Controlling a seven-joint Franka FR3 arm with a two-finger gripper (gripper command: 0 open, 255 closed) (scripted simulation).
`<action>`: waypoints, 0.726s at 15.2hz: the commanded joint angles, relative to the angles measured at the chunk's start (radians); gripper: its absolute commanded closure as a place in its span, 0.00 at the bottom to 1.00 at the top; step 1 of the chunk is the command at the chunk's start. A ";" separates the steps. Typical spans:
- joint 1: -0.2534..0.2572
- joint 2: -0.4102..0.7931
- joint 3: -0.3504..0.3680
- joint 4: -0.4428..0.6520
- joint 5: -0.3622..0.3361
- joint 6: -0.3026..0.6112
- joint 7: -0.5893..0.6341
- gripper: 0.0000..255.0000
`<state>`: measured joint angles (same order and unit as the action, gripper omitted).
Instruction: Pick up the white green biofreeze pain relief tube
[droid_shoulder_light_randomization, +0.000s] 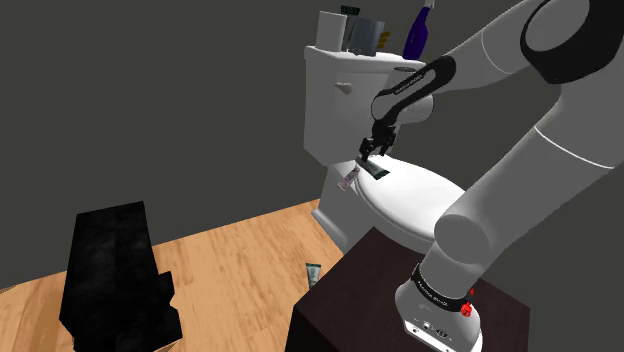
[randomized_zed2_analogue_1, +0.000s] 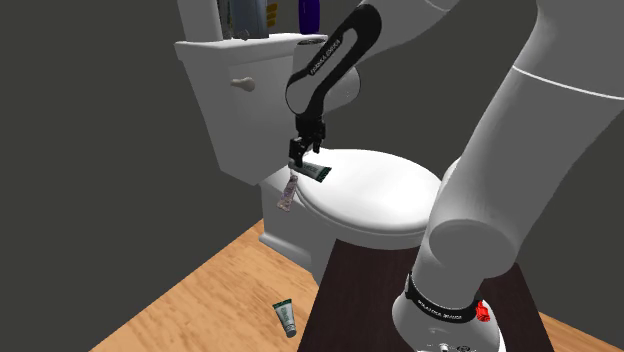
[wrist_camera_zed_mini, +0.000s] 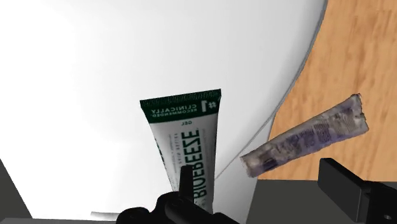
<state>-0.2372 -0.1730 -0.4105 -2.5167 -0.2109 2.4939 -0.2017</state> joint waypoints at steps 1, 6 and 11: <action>0.000 0.078 -0.028 0.034 0.043 0.062 -0.042 0.00; -0.017 0.246 -0.057 0.109 0.195 0.176 -0.173 0.00; -0.028 0.310 -0.041 0.099 0.255 0.243 -0.214 0.00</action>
<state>-0.2631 0.1221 -0.4554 -2.4136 0.0299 2.7196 -0.4066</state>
